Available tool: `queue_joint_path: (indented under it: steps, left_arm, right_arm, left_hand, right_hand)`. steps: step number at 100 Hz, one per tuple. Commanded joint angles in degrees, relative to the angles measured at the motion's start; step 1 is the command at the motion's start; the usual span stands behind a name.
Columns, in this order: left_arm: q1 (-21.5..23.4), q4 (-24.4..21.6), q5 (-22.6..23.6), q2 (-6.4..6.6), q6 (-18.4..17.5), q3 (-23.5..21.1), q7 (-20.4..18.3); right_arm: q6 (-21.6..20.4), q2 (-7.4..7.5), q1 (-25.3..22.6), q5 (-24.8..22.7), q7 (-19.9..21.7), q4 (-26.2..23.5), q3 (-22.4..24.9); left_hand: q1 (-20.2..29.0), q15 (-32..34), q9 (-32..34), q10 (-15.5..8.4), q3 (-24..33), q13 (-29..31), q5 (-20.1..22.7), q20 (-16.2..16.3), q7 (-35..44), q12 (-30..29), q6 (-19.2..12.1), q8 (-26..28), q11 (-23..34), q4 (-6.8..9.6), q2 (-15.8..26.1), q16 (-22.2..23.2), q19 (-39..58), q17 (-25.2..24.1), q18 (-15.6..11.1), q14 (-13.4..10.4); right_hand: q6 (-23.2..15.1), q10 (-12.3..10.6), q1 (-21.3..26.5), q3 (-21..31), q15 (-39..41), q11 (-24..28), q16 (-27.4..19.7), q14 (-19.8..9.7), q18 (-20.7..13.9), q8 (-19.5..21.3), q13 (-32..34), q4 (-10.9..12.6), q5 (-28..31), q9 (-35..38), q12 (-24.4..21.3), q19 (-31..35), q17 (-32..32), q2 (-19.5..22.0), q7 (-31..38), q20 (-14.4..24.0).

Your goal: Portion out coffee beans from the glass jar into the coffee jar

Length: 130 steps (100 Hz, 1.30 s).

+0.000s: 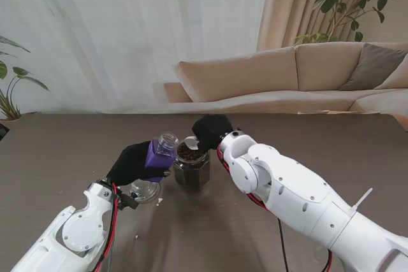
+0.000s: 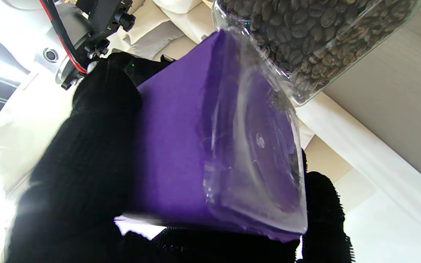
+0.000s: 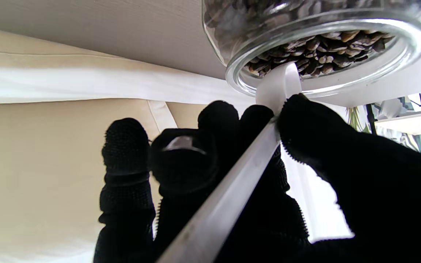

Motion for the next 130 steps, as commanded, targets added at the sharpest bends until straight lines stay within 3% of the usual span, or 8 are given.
queue_joint_path:
  steps: [1, 50, 91, 130]
  left_arm:
    - [0.0, -0.4, -0.2, -0.16, -0.2, 0.1, -0.8]
    - [0.5, -1.1, -0.1, -0.22, 0.3, 0.1, -0.5]
    - [1.1, -1.8, 0.1, -0.18, 0.8, -0.2, -0.5]
    - [0.8, -1.5, -0.2, -0.22, 1.5, 0.1, -0.6]
  right_arm:
    - [0.4, -0.49, 0.6, -0.3, 0.7, 0.8, -0.9]
    - [-2.1, -0.78, -0.8, 3.5, 1.2, 0.2, -0.5]
    - [2.3, -1.94, 0.0, 6.3, 1.2, 1.2, -1.5]
    - [5.4, -1.64, -1.2, 8.6, 2.5, -1.0, 1.5]
  left_hand:
    - [10.1, 3.8, 0.5, -3.1, 24.3, -0.5, 8.1, -0.6, 10.9, 0.2, -4.6, 3.5, 0.1, 2.49, 13.6, 1.4, -0.7, -1.8, -7.9, 2.0]
    - [10.1, 3.8, 0.5, -3.2, 24.3, -0.5, 8.1, -0.6, 10.9, 0.2, -4.7, 3.4, 0.1, 2.50, 13.6, 1.4, -0.6, -1.7, -7.9, 1.9]
    - [10.0, 3.8, 0.5, -3.2, 24.3, -0.4, 8.0, -0.6, 10.9, 0.2, -4.7, 3.4, 0.2, 2.46, 13.6, 1.4, -0.7, -1.7, -7.9, 1.9]
    - [10.1, 3.7, 0.5, -3.1, 24.2, -0.6, 8.0, -0.6, 10.8, 0.1, -4.6, 3.4, 0.1, 2.47, 13.6, 1.4, -0.7, -1.8, -7.9, 2.1]
  right_hand:
    - [-1.1, 0.6, -0.4, 3.6, 0.4, 0.7, 0.5, -5.6, -0.4, 0.4, 1.6, -0.6, -0.1, 2.2, 0.7, -0.7, 19.8, -0.1, 1.1, 0.3]
    - [-1.5, 0.7, -0.5, 3.7, 0.3, 0.7, 0.4, -5.7, -0.7, 0.6, 1.6, -0.7, -0.4, 1.9, 0.8, -0.8, 19.7, -0.1, 1.2, 0.2]
    - [-1.3, 0.8, -0.4, 3.6, 0.1, 0.8, 0.3, -5.5, -0.7, 0.6, 1.6, -0.6, -0.5, 1.9, 0.8, -0.9, 19.5, -0.2, 1.2, 0.2]
    - [-0.9, 1.1, -0.2, 3.8, 0.4, 0.8, 0.5, -5.4, -0.4, 0.5, 1.6, -0.6, -0.2, 2.1, 0.7, -0.7, 19.7, -0.4, 1.3, 0.2]
